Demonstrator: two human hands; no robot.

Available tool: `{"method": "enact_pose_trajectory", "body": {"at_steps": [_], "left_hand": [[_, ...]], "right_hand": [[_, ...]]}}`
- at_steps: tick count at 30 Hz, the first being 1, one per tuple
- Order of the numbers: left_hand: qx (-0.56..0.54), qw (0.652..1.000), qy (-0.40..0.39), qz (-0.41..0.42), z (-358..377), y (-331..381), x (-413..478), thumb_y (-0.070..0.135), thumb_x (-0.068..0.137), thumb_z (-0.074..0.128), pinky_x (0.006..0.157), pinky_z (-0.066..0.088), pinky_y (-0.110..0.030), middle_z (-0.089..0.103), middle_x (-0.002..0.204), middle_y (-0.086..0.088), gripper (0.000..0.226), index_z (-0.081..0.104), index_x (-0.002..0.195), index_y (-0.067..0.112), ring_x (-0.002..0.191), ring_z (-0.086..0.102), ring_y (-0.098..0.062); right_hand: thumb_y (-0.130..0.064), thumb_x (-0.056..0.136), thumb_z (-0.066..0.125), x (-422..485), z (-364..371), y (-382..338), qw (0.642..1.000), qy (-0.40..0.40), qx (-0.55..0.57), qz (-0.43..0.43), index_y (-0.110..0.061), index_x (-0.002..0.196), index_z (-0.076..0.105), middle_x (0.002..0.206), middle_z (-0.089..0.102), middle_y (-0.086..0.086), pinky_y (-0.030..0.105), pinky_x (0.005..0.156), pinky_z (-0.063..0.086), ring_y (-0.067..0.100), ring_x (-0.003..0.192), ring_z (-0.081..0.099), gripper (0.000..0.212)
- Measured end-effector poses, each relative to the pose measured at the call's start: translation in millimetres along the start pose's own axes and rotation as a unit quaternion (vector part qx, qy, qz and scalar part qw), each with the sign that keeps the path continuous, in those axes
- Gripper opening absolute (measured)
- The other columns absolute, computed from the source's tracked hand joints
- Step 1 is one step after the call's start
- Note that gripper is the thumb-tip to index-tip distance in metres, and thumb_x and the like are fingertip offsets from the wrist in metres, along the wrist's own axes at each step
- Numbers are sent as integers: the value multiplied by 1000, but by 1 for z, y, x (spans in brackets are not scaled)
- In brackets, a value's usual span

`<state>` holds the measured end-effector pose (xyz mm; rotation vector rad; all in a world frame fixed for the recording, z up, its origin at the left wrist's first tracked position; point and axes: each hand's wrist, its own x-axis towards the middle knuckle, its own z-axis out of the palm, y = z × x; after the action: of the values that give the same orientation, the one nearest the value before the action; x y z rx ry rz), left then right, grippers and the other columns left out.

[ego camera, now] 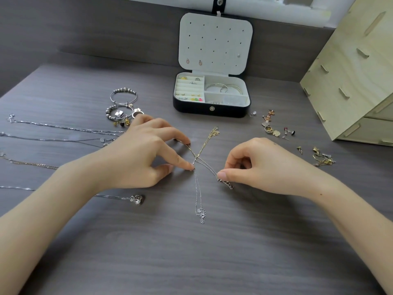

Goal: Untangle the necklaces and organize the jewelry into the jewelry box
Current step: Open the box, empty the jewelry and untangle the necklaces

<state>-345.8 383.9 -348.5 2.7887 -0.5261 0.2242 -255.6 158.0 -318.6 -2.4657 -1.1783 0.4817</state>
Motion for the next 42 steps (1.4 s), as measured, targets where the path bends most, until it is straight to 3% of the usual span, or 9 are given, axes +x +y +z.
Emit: {"method": "enact_pose_trajectory", "body": {"at_steps": [5,9,14,17,21,27,30,36,42], "left_hand": [[-22,1000,22,-1,-1,0,0,34,75,44,87,29,-40,62,116,14,36,71,94,49,101,49,-10],[-10,997,76,-6,-1,-5,1,22,70,40,80,26,-34,65,103,11,41,74,84,42,90,49,-10],[35,993,116,12,3,-1,5,10,68,35,73,28,-34,62,90,6,54,73,90,41,80,44,-16],[67,993,89,35,8,4,7,9,67,32,71,29,-37,60,92,3,61,71,99,43,82,43,-19],[82,994,63,39,9,1,8,9,65,31,70,25,-35,60,93,1,62,72,98,41,84,42,-20],[76,995,51,44,7,-1,8,9,64,31,69,23,-32,60,94,1,62,72,98,41,84,44,-20],[66,996,49,45,7,-1,8,8,65,32,70,25,-33,60,93,2,61,73,97,40,83,44,-20],[54,996,48,49,8,-1,8,7,65,33,70,23,-32,61,92,3,60,73,96,39,82,45,-19],[37,996,47,66,7,0,8,5,65,33,80,28,-35,65,117,11,60,74,97,36,101,53,-19]], "right_hand": [[-35,78,69,13,1,-2,997,68,23,-13,-25,68,65,54,54,-15,16,55,32,-1,60,50,15],[-33,78,71,29,6,-8,996,79,38,-9,-25,69,65,56,54,-13,13,56,35,-2,59,51,14],[-38,76,73,42,11,-10,998,52,38,3,-23,70,69,66,63,-10,29,66,49,3,63,54,16],[-37,76,72,43,11,-10,999,37,36,5,-24,71,70,68,64,-10,29,66,49,4,65,55,14],[-33,79,69,41,11,-9,999,38,12,2,-25,72,69,65,60,-12,22,62,42,1,62,52,10],[-33,84,65,40,10,-6,997,66,-35,0,-28,78,66,67,56,-14,22,64,34,5,66,48,8],[-36,87,61,41,10,-5,993,88,-80,-17,-27,85,66,79,61,-12,23,65,29,6,74,46,11],[-35,91,55,39,8,-6,987,86,-130,-38,-25,93,65,89,56,-11,27,76,35,12,91,51,14],[-35,96,44,36,9,-7,983,57,-168,-51,-31,92,48,105,57,-10,29,82,35,15,104,49,7]]}}
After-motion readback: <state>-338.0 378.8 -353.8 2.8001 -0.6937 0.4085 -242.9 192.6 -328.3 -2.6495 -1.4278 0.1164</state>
